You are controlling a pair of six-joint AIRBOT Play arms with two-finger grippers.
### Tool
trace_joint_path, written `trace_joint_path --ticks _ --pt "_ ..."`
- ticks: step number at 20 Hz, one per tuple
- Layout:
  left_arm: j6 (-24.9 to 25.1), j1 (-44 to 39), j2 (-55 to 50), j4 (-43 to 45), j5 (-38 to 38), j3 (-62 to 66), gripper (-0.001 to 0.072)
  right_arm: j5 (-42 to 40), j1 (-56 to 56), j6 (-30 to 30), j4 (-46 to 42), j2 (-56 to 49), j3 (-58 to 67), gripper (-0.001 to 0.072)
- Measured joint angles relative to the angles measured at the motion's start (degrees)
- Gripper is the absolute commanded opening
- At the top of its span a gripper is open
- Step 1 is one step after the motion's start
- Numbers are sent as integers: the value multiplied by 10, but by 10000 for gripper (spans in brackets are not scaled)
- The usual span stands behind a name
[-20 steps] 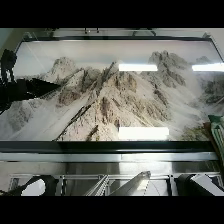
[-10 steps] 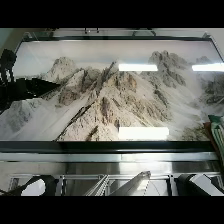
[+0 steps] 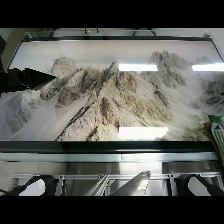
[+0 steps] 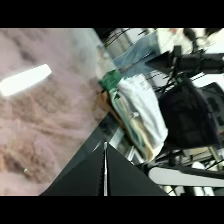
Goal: Fold the shirts.
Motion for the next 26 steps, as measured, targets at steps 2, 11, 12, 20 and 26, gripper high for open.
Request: trace_joint_path --ticks 2,11,12,20,26 --pt "-12 -5 36 32 10 -45 -1 -42 118 -3 0 17 -38 14" --pt "-3 -10 290 72 74 -341 23 -197 455 41 -11 120 -216 15" --pt "-3 -10 309 73 80 -359 26 -215 471 47 -11 128 -231 15" --pt "-12 -10 367 75 92 -412 29 -270 508 69 -12 145 -269 16" --pt "-15 -10 371 75 92 -416 29 -263 510 71 -9 146 -271 15"
